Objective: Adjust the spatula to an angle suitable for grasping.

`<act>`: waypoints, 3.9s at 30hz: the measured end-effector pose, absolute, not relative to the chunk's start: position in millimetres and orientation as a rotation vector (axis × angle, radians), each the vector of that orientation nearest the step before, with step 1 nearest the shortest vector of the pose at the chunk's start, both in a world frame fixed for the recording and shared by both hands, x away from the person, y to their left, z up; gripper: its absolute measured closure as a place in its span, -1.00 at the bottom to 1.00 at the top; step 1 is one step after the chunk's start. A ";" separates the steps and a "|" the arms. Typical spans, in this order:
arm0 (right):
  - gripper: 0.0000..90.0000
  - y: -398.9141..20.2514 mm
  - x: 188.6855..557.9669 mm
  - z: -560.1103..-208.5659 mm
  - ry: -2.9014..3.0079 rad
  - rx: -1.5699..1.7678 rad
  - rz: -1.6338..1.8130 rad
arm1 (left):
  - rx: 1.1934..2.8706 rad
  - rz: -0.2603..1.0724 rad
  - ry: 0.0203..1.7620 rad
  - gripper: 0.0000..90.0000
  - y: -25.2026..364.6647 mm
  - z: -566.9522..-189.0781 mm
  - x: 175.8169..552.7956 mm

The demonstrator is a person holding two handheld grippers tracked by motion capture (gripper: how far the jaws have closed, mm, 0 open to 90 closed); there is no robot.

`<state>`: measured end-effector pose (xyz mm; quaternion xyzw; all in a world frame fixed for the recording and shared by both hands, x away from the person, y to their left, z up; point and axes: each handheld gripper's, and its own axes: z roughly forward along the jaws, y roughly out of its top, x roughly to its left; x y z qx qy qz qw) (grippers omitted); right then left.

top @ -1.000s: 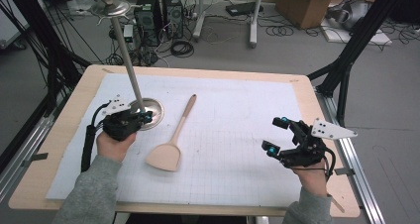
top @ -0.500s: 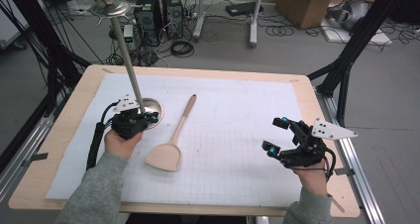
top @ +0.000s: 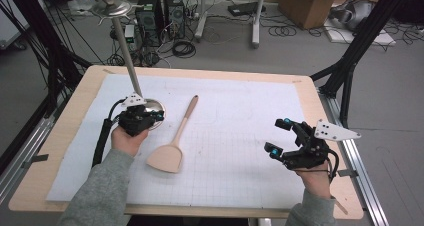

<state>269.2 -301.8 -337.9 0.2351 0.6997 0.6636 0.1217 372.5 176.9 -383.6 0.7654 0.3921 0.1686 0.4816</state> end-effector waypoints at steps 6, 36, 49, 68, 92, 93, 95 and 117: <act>-0.80 -302.1 268.4 -337.5 2.045 0.684 1.942 | 1.897 0.427 0.950 0.99 165.4 -380.2 378.4; -0.81 -301.9 268.1 -337.6 2.046 0.676 1.933 | 2.043 0.367 0.997 0.99 144.2 -419.9 405.0; -0.81 -302.4 267.4 -337.3 2.046 0.679 1.937 | 2.101 0.322 1.017 0.99 137.7 -430.8 407.8; -0.81 -301.1 268.1 -337.8 2.052 0.680 1.931 | 2.136 0.267 1.010 0.99 132.3 -438.4 408.7; -0.80 -302.8 269.7 -339.3 2.047 0.684 1.932 | 2.189 0.202 0.975 0.99 124.8 -434.0 413.8; -0.81 -302.9 269.6 -339.3 2.046 0.684 1.933 | 2.189 0.202 0.975 0.99 124.8 -434.0 413.8; -0.81 -303.1 269.5 -339.2 2.046 0.682 1.930 | 2.199 0.199 0.968 0.99 125.4 -433.8 414.4; -0.80 -303.9 268.9 -339.1 2.045 0.689 1.932 | 2.325 0.177 0.886 0.99 99.2 -427.2 419.5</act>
